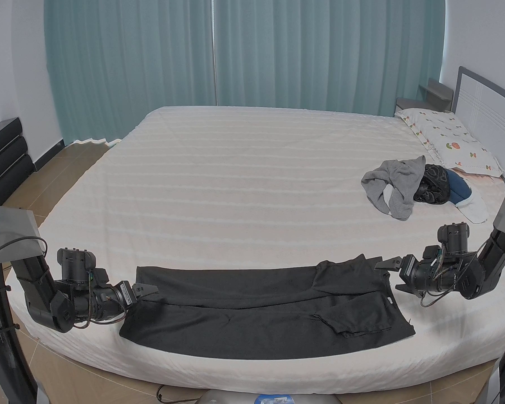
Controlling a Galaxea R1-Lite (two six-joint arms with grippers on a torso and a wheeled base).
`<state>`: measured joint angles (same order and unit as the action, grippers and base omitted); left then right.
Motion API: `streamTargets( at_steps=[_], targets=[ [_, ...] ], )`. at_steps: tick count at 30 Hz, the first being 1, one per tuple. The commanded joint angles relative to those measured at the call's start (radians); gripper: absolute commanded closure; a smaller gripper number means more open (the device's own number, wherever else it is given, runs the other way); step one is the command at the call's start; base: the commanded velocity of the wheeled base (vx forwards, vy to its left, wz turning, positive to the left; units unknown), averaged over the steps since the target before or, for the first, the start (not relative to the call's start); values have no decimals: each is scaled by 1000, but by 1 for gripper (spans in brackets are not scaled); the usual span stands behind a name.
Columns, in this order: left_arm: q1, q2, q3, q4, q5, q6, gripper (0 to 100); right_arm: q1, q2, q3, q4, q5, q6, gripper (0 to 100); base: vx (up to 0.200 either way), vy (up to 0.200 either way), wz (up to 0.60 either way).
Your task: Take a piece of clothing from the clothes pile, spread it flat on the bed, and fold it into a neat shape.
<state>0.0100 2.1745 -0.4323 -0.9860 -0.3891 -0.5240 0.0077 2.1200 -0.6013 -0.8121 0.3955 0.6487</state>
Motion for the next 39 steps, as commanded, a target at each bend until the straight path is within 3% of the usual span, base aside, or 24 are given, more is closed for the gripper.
streamTargets(
  at_steps=[1, 8, 10, 11, 22, 29, 39],
  targets=[
    [-4, 21, 0, 0, 0, -1, 0, 2, 3, 0, 1, 0, 0, 0, 0, 0, 0],
    [-5, 51, -20, -3, 1, 1, 0, 2, 1, 0, 1, 0, 0, 0, 0, 0, 0],
    [-4, 54, -17, 1, 3, 44, 0, 0, 0, 0, -1, 2, 2, 0, 0, 0, 0],
    [-1, 59, -13, 1, 7, 64, 100, 0, 0, 0, -1, 2, 2, 0, 0, 0, 0],
    [31, 56, 4, 0, 27, 93, 100, 0, -2, 0, -1, 2, 2, 0, 0, 0, 0],
    [36, 59, 4, 1, 110, 93, 100, 0, 0, 0, 1, 2, 2, 0, 0, 0, 0],
    [25, 64, 4, 0, 113, 90, 100, 20, 8, 14, 1, 3, -9, 0, 0, 0, 0]
  ],
)
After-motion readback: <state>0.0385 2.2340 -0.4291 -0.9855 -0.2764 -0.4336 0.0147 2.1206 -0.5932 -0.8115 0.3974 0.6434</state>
